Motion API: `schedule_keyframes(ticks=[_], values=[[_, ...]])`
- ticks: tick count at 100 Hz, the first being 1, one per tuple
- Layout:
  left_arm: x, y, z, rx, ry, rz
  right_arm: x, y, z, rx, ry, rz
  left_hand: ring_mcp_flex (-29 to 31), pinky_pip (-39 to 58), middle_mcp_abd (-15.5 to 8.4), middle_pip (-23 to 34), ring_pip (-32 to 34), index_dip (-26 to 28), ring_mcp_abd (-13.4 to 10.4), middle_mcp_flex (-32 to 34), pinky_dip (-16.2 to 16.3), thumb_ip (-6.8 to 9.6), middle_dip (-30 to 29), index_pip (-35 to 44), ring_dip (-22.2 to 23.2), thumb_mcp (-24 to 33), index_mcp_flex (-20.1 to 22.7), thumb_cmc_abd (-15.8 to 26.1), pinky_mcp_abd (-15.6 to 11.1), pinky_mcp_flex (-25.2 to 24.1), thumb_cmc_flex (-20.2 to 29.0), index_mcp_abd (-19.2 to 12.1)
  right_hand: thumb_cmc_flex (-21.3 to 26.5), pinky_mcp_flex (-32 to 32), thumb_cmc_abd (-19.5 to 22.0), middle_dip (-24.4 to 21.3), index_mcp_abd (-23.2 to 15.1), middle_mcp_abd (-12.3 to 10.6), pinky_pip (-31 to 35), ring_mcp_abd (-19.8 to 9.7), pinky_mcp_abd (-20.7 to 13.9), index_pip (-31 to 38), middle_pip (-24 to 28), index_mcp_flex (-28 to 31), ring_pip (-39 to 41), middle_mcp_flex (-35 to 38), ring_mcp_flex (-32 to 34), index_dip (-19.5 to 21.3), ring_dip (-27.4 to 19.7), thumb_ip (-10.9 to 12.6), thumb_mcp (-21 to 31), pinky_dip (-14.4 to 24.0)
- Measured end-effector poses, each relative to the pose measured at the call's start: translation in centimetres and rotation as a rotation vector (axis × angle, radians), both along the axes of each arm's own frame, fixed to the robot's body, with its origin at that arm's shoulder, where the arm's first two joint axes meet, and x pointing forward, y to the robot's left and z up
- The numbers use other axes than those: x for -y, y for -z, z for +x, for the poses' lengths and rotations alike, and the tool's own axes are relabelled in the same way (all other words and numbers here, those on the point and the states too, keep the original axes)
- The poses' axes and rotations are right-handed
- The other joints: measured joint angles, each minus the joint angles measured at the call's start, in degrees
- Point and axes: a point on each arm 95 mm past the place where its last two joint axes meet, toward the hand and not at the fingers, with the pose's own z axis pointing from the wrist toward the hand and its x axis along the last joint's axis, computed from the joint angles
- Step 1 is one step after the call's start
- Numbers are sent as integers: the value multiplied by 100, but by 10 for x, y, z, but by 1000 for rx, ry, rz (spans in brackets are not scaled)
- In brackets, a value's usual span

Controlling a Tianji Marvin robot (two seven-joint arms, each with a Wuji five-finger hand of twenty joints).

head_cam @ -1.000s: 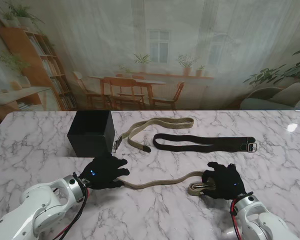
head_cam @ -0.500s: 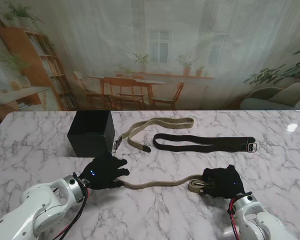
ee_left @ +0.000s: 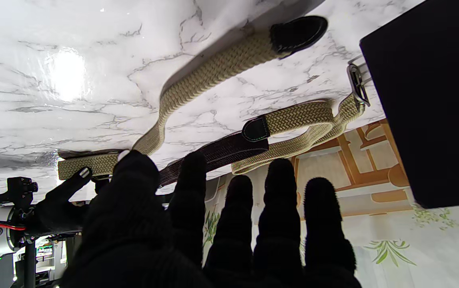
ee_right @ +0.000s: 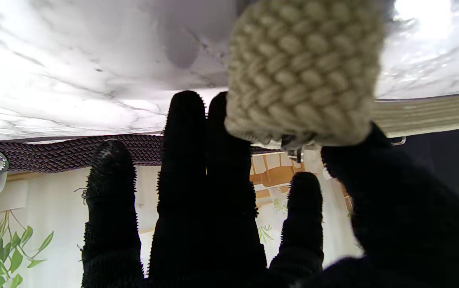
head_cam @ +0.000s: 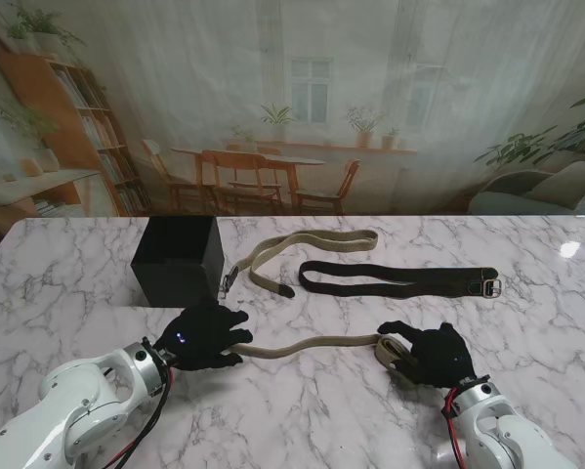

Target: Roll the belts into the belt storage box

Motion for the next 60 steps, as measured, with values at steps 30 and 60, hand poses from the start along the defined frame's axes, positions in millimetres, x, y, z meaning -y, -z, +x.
schedule_keyframes(ticks=[30, 60], values=[[0, 0, 0, 2, 1, -2, -1, 0, 1, -8, -22, 2, 0, 0, 0, 0, 0, 0, 0, 0, 0, 0, 0, 0, -1, 0, 0, 1, 1, 0, 0, 0, 342, -135, 339, 335, -496, 276, -130, 231, 44, 1002, 176, 2794, 35, 79, 84, -1146, 58, -242, -85, 1], [0, 0, 0, 4, 0, -4, -2, -12, 2, -64, -80, -80, 0, 0, 0, 0, 0, 0, 0, 0, 0, 0, 0, 0, 0, 0, 0, 1, 2, 0, 0, 0, -816, -463, -77, 49, 198, 100, -321, 24, -179, -118, -383, 3199, -417, 143, -317, 125, -305, 339, -110, -191]])
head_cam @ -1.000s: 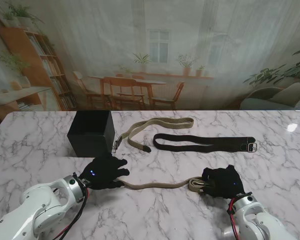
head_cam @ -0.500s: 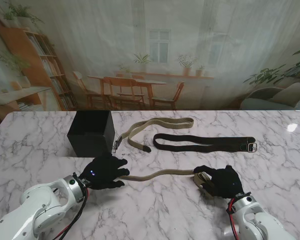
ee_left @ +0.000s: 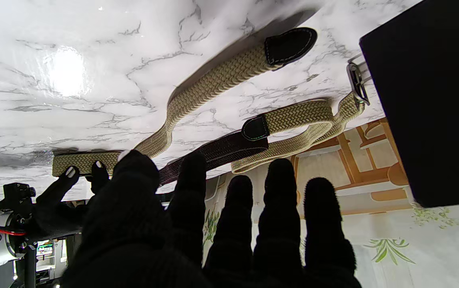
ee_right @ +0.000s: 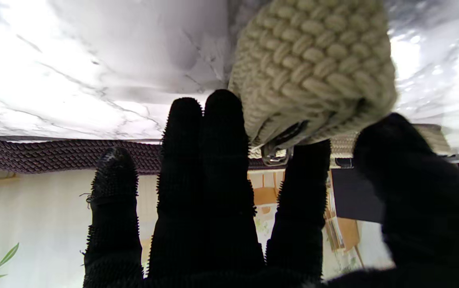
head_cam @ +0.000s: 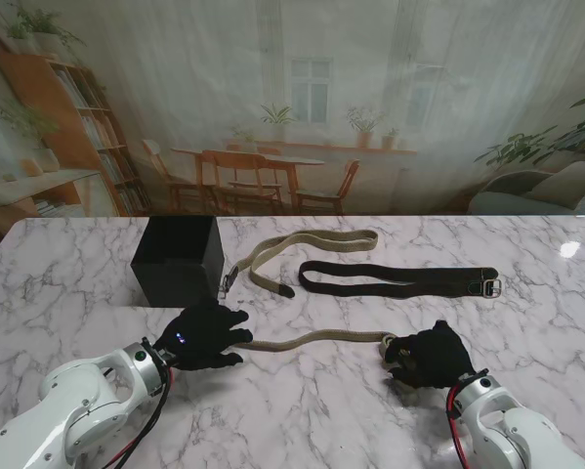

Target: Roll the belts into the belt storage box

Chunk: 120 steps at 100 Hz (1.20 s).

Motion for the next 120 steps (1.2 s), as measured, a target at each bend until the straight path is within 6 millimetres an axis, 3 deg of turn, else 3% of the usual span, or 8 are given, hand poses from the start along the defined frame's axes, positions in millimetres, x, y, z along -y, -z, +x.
schedule_keyframes(ticks=[27, 48, 67, 72, 82, 96, 113, 120], values=[[-1, 1, 1, -2, -1, 0, -1, -21, -5, -143, -47, -89, 0, 0, 0, 0, -1, 0, 0, 0, 0, 0, 0, 0, 0, 0, 0, 14, 5, -1, 0, 0, -212, -174, 135, -510, 778, -61, -46, -244, -293, -646, -674, -618, -463, -326, -611, 325, -394, 208, 117, -52], [-1, 1, 1, -2, -6, 0, 0, -29, -8, -210, -57, -133, -64, -74, 0, 0, -7, 0, -14, 0, 0, 0, 0, 0, -4, -4, 0, 65, 45, -50, -5, 1, -502, -301, 395, -1294, 1579, -67, -102, -367, -526, -1090, -1304, -1493, -818, -816, -1104, 396, -796, 208, -934, -293], [-3, 0, 4, 0, -19, -4, 2, -39, -11, -263, -67, -184, -63, -150, 0, 0, -109, 0, -18, 0, 0, 0, 0, 0, -13, -80, 0, 138, 51, -77, -72, 1, -350, -536, 348, -1521, 1922, -51, -314, -450, -700, -1370, -2016, -2052, -977, -1239, -1654, 366, -1105, 278, -1100, -520], [-4, -1, 5, 1, -24, -5, 3, -41, -13, -261, -70, -201, -63, -154, 0, 0, -120, 0, -19, 0, 0, 0, 0, 0, -21, -80, 0, 175, 53, -79, -75, 1, -256, -579, 212, -1525, 1959, -50, -386, -463, -717, -1390, -2060, -2176, -1024, -1331, -1737, 365, -1148, 322, -782, -587], [-5, 0, 8, 0, -38, -5, 5, -43, -16, -289, -77, -241, -63, -216, 0, -1, -164, 0, -19, 0, 0, 0, -1, 0, -71, -80, 0, 200, 54, -86, -76, 1, -5, -604, -83, -1596, 2018, -58, -452, -500, -790, -1437, -2180, -2377, -1116, -1465, -1834, 365, -1154, 351, 604, -691], [-9, 1, 11, -10, -61, -3, 4, -44, -16, -293, -82, -265, -71, -519, 0, -12, -355, -24, -19, -1, -203, 0, -4, 0, -232, -88, 0, 224, 60, -105, -138, 1, 694, -585, -340, -1637, 2018, -112, -492, -569, -1025, -1437, -2195, -2405, -1120, -1482, -1844, 365, -1197, 628, 2119, -706], [-10, 2, 12, -19, -75, -7, 2, -43, -16, -267, -94, -330, -134, -666, 0, -78, -518, -59, -18, -1, -343, 0, -71, -3, -442, -88, 0, 225, 60, -109, -138, 1, 1715, -356, -374, -1659, 2018, -404, -547, -821, -1425, -1381, -2195, -2556, -1311, -1392, -1673, 393, -1286, 629, 2466, -708], [-10, 2, 12, -20, -75, -7, 1, -43, -15, -254, -97, -343, -134, -730, 0, -79, -520, -64, -19, 0, -371, 0, -72, -8, -473, -91, 0, 227, 61, -109, -202, 0, 1704, -218, -369, -1660, 2018, -475, -519, -869, -1499, -1207, -2196, -2556, -1411, -1248, -1513, 397, -1287, 629, 2309, -708]])
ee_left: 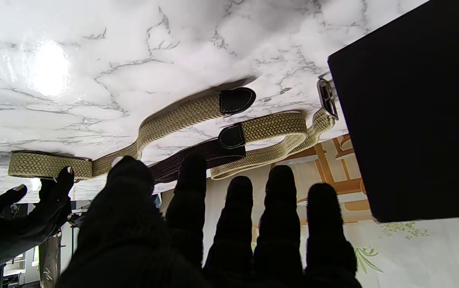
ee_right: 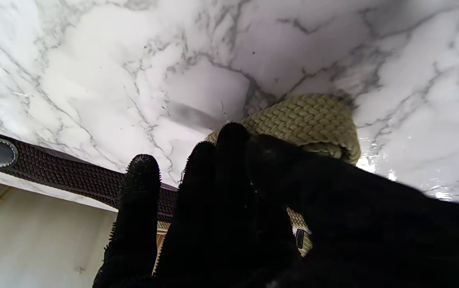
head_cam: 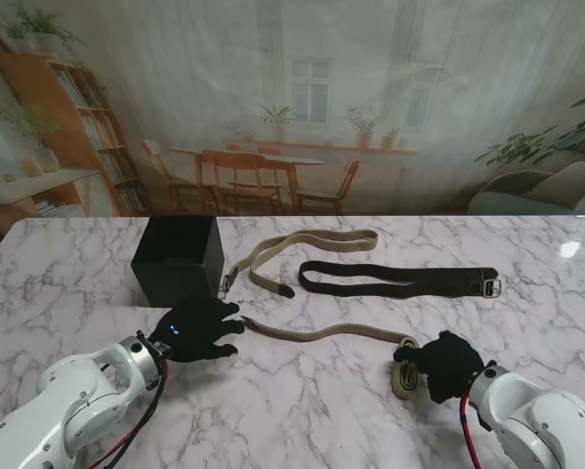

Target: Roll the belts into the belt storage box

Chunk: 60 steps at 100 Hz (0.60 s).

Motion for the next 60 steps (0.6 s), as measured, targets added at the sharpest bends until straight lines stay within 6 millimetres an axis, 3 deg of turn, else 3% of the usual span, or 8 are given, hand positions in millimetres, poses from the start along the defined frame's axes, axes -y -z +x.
schedule_keyframes(ticks=[20, 35, 39, 52, 60], values=[[1, 0, -1, 4, 8, -6, -2, 7, 3, 63, 25, 7, 0, -2, 0, -38, -2, -4, -1, 0, -50, 0, -2, -40, -36, 0, 0, 0, 1, 0, -35, 0, -308, 164, 4, 24, -349, -192, 206, -18, 140, 157, 171, 276, 110, 311, 336, 1, 3, -258, -771, 0], [1, 1, -3, 3, 18, -12, -3, 13, 6, 120, 41, 48, 0, -2, 0, -62, -2, -7, -2, 0, -50, 0, -2, -41, -37, 0, 0, 0, 2, 0, -80, 0, -502, 174, -63, 708, -685, -195, 450, 318, 680, 427, 1145, 656, 799, 293, 687, 104, 625, -294, -949, 102], [1, 1, -4, 1, 20, -15, -3, 16, 6, 133, 46, 58, 0, -2, 0, -62, -2, -9, -2, 0, -50, 0, -2, -41, -38, 0, 0, 1, 2, 0, -84, 0, -501, 174, -68, 926, -784, -191, 494, 430, 819, 500, 1445, 669, 835, 140, 691, 110, 860, -491, -1016, 177], [3, 1, -6, -5, 30, -23, -2, 17, 7, 136, 69, 70, 0, -2, 0, -62, -2, -12, -2, 0, -50, 0, -2, -44, -44, 0, 0, 1, 3, 0, -84, 0, -491, 154, -68, 1466, -1080, 100, 550, 725, 1221, 688, 2059, 669, 848, -517, 671, 97, 1206, -768, -1148, 406], [4, 1, -7, -5, 35, -25, -2, 18, 7, 136, 80, 71, 0, -2, 0, -62, -2, -34, -2, 0, -50, 0, -2, -47, -45, 0, 0, 1, 3, 0, -84, 0, -490, 112, -68, 1551, -1320, 509, 550, 791, 1358, 702, 2110, 669, 983, -1185, 414, 62, 1273, -786, -1268, 536]])
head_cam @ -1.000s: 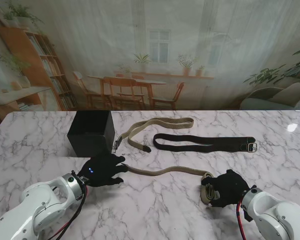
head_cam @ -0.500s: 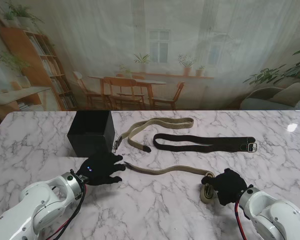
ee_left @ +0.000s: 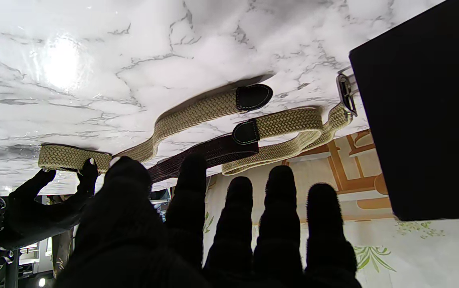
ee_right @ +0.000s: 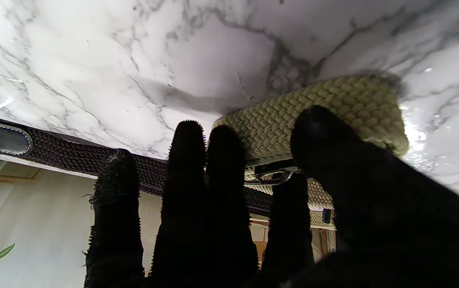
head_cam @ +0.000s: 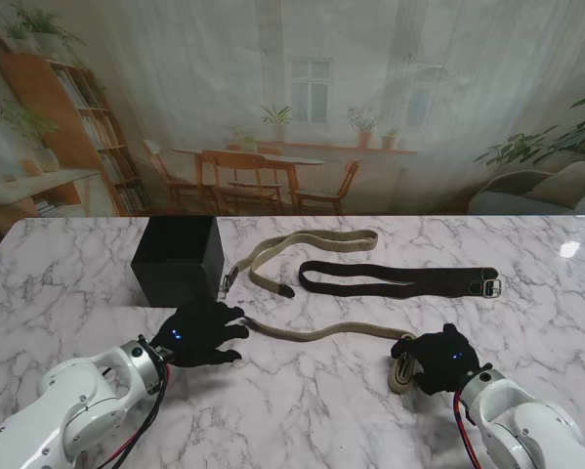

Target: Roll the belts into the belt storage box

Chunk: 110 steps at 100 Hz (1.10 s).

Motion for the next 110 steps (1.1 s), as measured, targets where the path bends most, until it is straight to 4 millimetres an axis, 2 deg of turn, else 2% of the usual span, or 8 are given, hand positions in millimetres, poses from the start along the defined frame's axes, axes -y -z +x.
schedule_keyframes(ticks=[21, 33, 44, 53, 64, 77, 95, 110], values=[[1, 0, -1, 2, 6, -5, 0, 1, 0, -2, 20, 27, 0, 0, 0, 0, 0, -13, 0, 0, 0, 0, 0, -7, -3, 16, 0, 61, 0, -2, -3, 0, -3, -224, -143, -462, -200, 1026, -56, 448, 369, 5, -342, 402, -108, -1819, -1070, -244, -239, -142, -148, 151], [1, 0, -1, 2, 7, -6, -2, 4, -1, -23, 32, 77, 0, 0, 0, -1, -1, -14, 0, 0, 0, 0, 0, -8, -3, 16, 0, 61, 1, -8, -3, 0, -510, -354, -371, -786, 155, 1026, -348, 671, 512, 1757, -855, 783, -395, -2290, -1452, -461, -641, -509, -634, 117], [1, 0, -2, 1, 7, -5, -4, 7, -1, -36, 31, 76, -6, 0, 0, -1, -1, -14, 0, 0, 0, 0, 0, -8, -6, 16, 0, 61, 1, -9, -4, 0, -538, -409, -368, -911, 426, 1215, -472, 809, 649, 2083, -1026, 834, -416, -2435, -1549, -520, -779, -521, -666, -62], [1, 0, -2, 1, 7, -6, -6, 7, 0, -61, 42, 85, -92, 0, 0, -1, -1, -15, -3, 0, 0, 0, -1, -8, -50, 16, 0, 61, 2, -32, -4, 0, -530, -381, -367, -913, 601, 1187, -473, 849, 667, 2298, -1045, 834, -416, -2041, -1443, -521, -859, -521, -666, -147], [1, 0, -2, 1, 7, -6, -7, 9, 0, -55, 53, 105, -125, 0, 0, -1, -1, -16, -3, 0, -1, 0, -1, -9, -52, 16, 0, 61, 3, -51, -4, 0, -528, -139, -360, -803, 690, 580, -426, 743, 701, 2493, -788, 833, -405, -1095, -858, -522, -860, -521, -666, -188], [1, 1, -2, 1, 7, -5, -7, 12, -1, -43, 62, 121, -137, 0, 0, -1, -1, -16, -3, 0, -1, 0, -1, -9, -52, 16, 0, 61, 5, -52, -4, 0, -525, 235, -208, -361, 694, 150, -121, 421, 701, 2653, -238, 658, -280, -381, -172, -436, -589, -527, -699, -188], [2, 1, -2, 2, 8, -6, -6, 14, -2, -9, 59, 138, -138, 0, 0, -1, -1, -16, -3, 0, -1, 0, -1, -9, -53, 16, 0, 61, 6, -54, -4, 0, -447, 793, -130, 524, 631, 44, 532, 335, 171, 2689, 441, 425, 162, 263, 567, -167, -25, -597, -757, 227], [2, 1, -2, 4, 9, -7, -6, 17, -2, 4, 49, 153, -138, 0, 0, -1, -1, -17, -3, 0, -1, 0, -1, -9, -54, 16, 0, 61, 6, -55, -4, 0, -446, 1078, 118, 662, 371, 56, 875, 245, -20, 909, 909, 26, 633, 574, 863, 84, 393, -598, -746, 358]])
